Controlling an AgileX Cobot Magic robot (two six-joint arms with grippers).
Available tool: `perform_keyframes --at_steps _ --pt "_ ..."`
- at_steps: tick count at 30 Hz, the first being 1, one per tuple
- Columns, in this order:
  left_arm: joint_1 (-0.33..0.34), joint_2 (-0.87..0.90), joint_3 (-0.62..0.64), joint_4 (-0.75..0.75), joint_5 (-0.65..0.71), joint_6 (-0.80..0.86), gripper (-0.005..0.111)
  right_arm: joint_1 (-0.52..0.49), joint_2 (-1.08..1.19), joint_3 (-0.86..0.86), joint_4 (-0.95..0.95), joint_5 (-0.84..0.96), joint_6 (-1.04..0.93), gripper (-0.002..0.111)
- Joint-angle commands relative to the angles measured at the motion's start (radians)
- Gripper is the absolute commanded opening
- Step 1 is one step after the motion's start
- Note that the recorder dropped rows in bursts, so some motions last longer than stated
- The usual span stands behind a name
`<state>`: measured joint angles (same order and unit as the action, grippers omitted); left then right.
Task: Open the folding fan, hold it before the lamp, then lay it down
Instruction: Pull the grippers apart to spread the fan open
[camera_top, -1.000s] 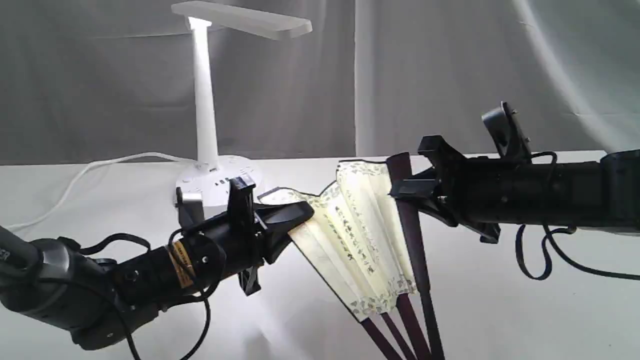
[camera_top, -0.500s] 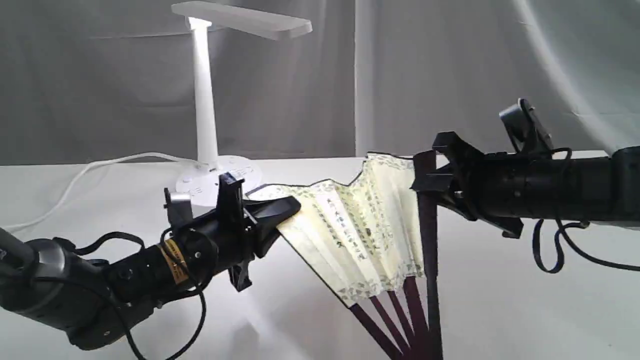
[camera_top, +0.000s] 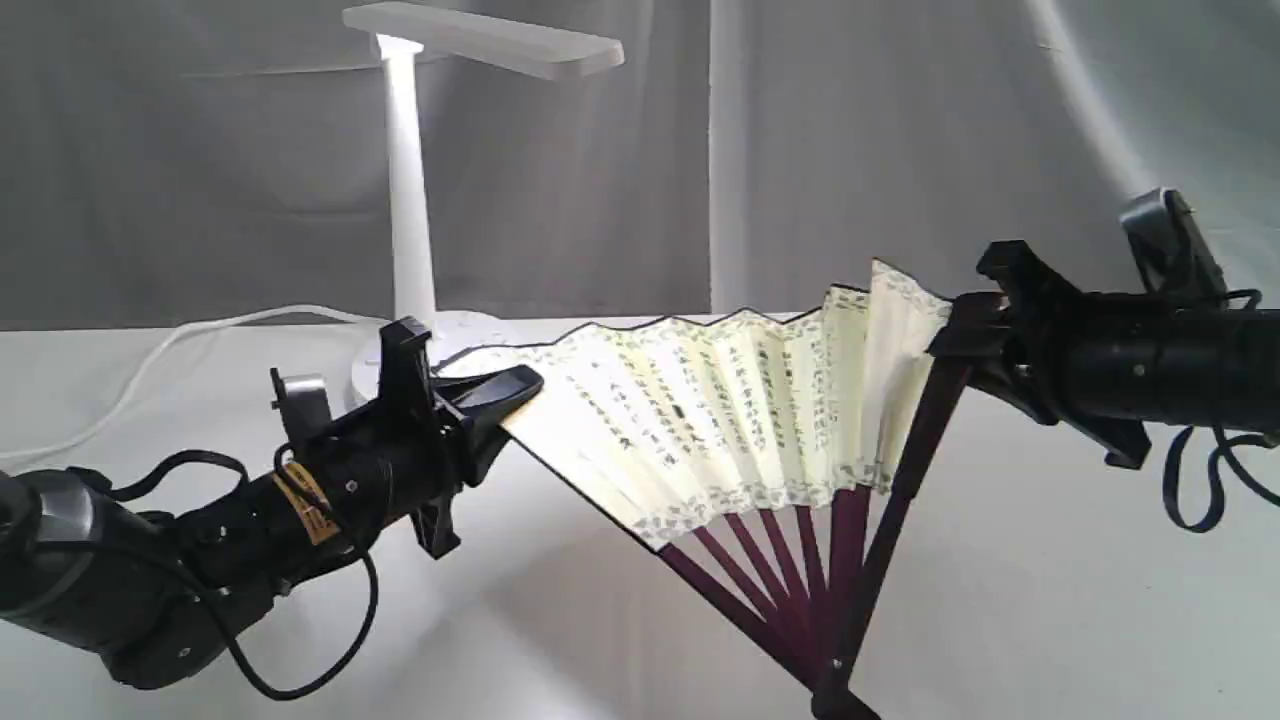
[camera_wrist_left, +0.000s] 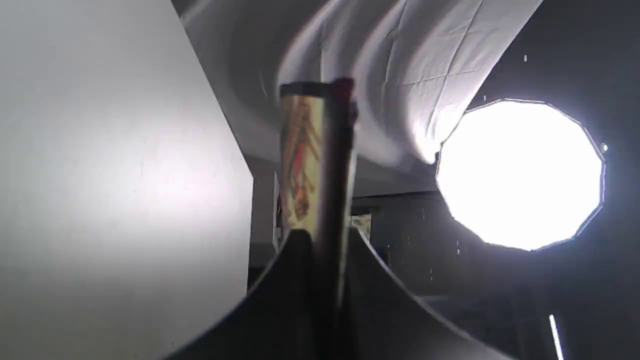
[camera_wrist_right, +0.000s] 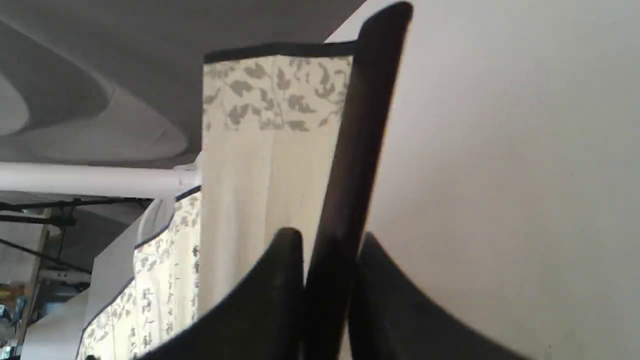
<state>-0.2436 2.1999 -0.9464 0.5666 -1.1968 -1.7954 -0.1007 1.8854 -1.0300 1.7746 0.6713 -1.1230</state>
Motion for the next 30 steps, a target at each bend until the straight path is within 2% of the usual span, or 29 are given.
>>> perform_keyframes --at_steps 1,5,11,21,25,30 --pt "0.015 -0.013 0.001 -0.101 -0.024 -0.013 0.0 -0.039 -0.004 0.004 -0.03 -0.01 -0.057 0.0" --pt "0.015 -0.013 0.014 -0.147 -0.024 -0.013 0.0 -0.073 -0.004 0.004 -0.03 0.008 -0.057 0.0" --pt "0.011 -0.053 0.127 -0.282 -0.024 0.051 0.0 -0.128 -0.004 0.004 -0.03 0.022 -0.057 0.0" --pt "0.011 -0.148 0.214 -0.35 -0.024 0.127 0.0 -0.162 -0.004 0.004 -0.03 0.071 -0.056 0.0" --pt "-0.023 -0.183 0.239 -0.427 -0.024 0.162 0.0 -0.168 -0.004 0.004 -0.03 0.079 -0.056 0.0" --pt "-0.116 -0.212 0.29 -0.632 -0.024 0.185 0.0 -0.19 -0.004 0.004 -0.03 0.111 -0.056 0.0"
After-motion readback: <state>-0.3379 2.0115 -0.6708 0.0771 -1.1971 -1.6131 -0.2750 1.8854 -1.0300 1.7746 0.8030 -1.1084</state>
